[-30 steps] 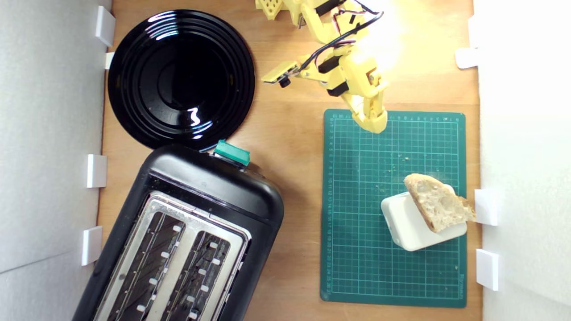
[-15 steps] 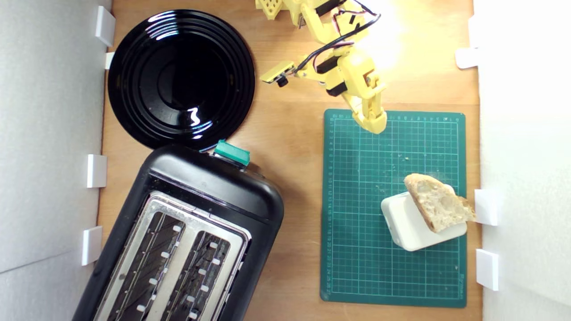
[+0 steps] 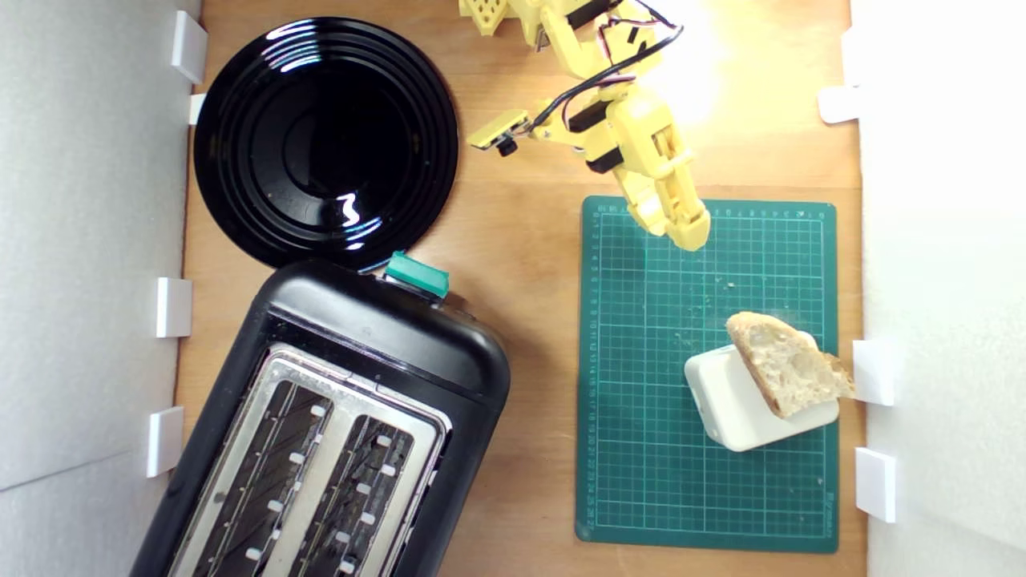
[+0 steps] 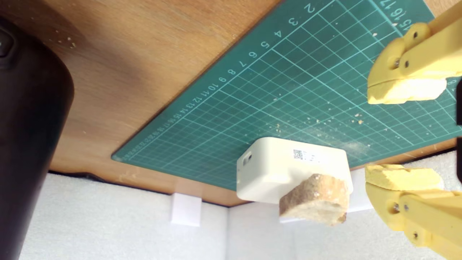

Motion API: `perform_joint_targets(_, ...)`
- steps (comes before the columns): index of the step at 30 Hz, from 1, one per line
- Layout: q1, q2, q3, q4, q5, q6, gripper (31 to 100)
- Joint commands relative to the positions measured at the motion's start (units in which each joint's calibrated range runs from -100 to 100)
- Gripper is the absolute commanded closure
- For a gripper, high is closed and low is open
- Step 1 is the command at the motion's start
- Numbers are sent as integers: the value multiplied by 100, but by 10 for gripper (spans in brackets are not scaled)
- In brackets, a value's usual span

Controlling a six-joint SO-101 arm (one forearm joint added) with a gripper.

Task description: Pick bread and place in toaster

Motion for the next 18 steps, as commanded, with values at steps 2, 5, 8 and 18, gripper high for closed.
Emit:
perform_joint_targets(2, -11, 1, -237, -11, -210, -21, 525)
perform_joint_targets(5, -3, 18, -346, -29, -210, -21, 525)
perform_joint_targets(8, 142, 334, -709, 44, -210, -26, 523)
perform_joint_targets(18, 150, 1100, -1272, 53, -218, 11, 422)
